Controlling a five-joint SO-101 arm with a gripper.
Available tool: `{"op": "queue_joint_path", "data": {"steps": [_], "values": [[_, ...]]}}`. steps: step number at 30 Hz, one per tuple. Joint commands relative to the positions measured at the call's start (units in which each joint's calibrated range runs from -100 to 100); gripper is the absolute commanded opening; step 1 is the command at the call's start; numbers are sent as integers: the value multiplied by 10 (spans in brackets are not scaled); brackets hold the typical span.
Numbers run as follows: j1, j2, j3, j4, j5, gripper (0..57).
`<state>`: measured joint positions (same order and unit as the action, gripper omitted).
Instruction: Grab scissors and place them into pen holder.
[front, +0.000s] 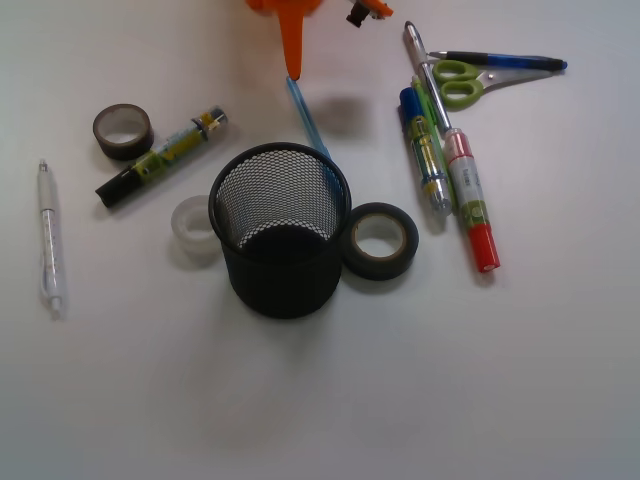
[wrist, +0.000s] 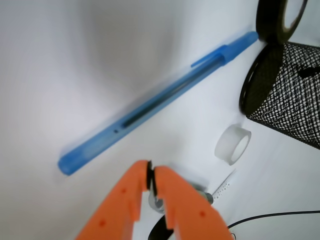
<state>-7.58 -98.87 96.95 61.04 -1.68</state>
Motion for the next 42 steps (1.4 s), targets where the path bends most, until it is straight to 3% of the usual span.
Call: {"op": "queue_joint_path", "data": {"steps": [1, 13, 20, 25, 28, 32, 37, 42], "values": [[71, 0, 12, -161, -2, 302], [64, 0, -20, -185, -3, 302], [60, 48, -367, -82, -15, 302], [62, 271, -557, 8, -22, 301], [13, 415, -630, 54, -38, 301], [-108, 527, -679, 68, -62, 301], [-226, 561, -678, 94, -139, 301], [-294, 567, -674, 145, -228, 301]]}}
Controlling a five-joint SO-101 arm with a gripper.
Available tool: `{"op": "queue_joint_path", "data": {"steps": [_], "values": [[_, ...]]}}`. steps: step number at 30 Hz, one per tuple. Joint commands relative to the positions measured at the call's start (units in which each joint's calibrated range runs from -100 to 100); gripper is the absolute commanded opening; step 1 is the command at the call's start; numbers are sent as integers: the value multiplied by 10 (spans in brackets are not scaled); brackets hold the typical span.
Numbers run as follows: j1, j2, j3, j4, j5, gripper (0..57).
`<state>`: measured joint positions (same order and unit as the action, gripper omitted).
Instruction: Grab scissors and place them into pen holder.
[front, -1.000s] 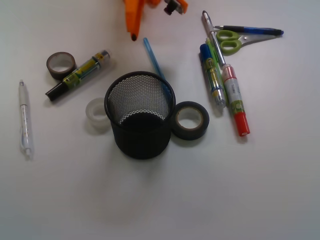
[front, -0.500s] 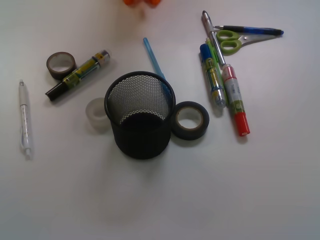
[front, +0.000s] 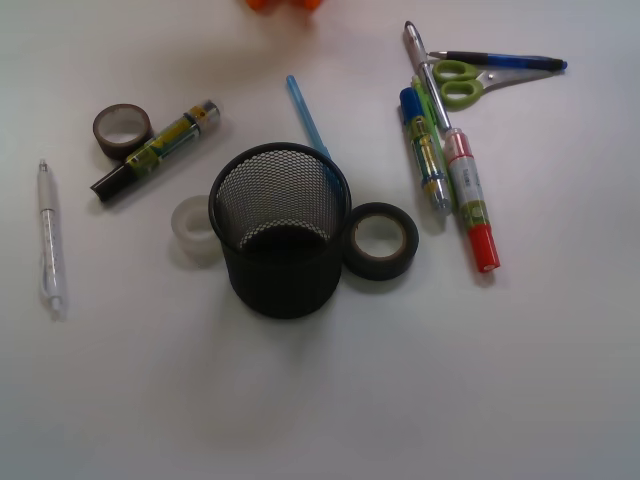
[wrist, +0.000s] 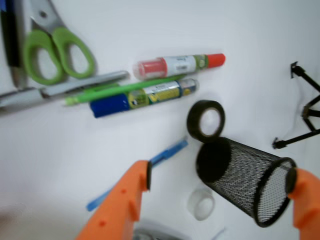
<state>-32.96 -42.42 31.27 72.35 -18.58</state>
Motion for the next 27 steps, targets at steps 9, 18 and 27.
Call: {"op": "queue_joint_path", "data": {"steps": [9, 18, 27], "values": [[-106, 122, 19, 9, -147, 301], [-157, 325, -95, 3, -147, 300], [-201, 437, -103, 3, -144, 291]]}}
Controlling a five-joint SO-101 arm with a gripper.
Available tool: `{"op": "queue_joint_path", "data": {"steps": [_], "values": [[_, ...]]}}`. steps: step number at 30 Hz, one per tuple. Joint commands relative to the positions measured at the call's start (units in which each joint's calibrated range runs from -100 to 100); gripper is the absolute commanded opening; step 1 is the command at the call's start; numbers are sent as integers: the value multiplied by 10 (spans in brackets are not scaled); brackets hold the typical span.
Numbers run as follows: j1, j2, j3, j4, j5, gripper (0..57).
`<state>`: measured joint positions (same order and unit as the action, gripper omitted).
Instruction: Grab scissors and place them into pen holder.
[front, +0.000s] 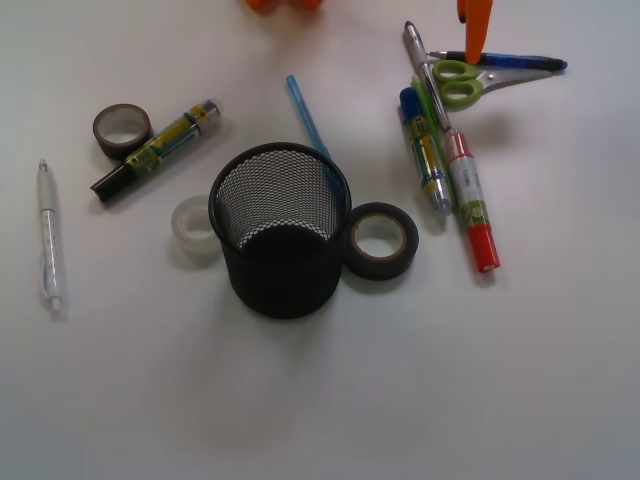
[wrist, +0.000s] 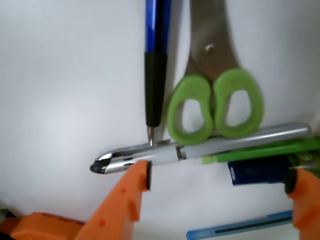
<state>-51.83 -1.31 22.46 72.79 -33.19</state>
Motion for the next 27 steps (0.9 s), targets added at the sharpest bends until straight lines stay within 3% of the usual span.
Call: {"op": "queue_joint_path", "data": {"steps": [1, 5, 18, 27], "values": [[-15, 35, -14, -2, 2, 273], [-19, 63, -15, -2, 2, 208], [5, 74, -128, 38, 48, 206], [16, 75, -41, -30, 41, 206]]}}
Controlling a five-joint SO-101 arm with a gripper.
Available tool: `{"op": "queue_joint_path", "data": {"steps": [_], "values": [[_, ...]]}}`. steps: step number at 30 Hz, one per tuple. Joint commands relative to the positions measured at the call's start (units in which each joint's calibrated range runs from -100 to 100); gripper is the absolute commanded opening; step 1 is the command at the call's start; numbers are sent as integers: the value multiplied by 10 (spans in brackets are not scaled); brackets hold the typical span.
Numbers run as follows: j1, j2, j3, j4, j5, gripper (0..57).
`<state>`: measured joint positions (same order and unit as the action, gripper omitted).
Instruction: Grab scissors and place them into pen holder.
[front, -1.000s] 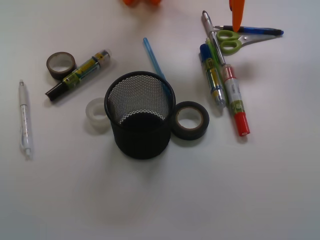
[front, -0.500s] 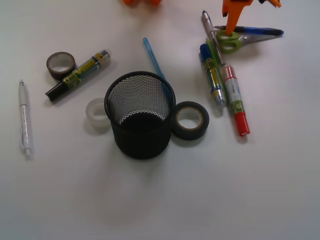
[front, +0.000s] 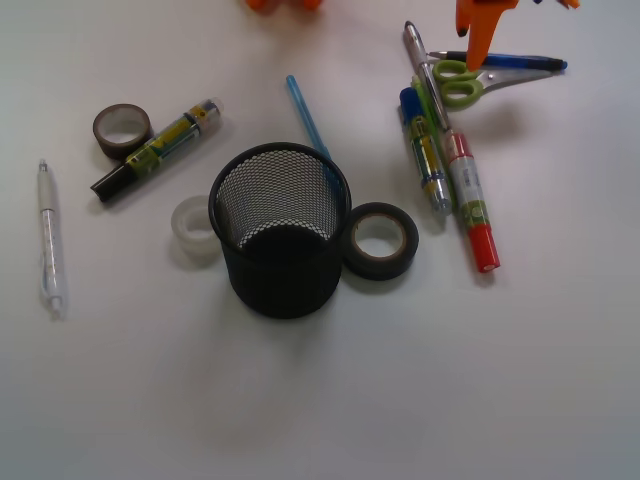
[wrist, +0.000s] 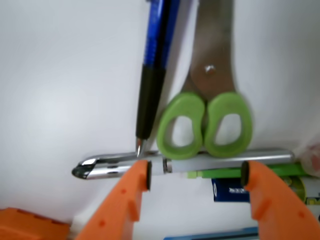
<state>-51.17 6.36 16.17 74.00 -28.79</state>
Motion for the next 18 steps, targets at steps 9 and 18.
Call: {"op": "queue_joint_path", "data": {"steps": [9, 18], "values": [[19, -2, 70, -112, 7, 205], [15, -1, 72, -110, 4, 202]]}}
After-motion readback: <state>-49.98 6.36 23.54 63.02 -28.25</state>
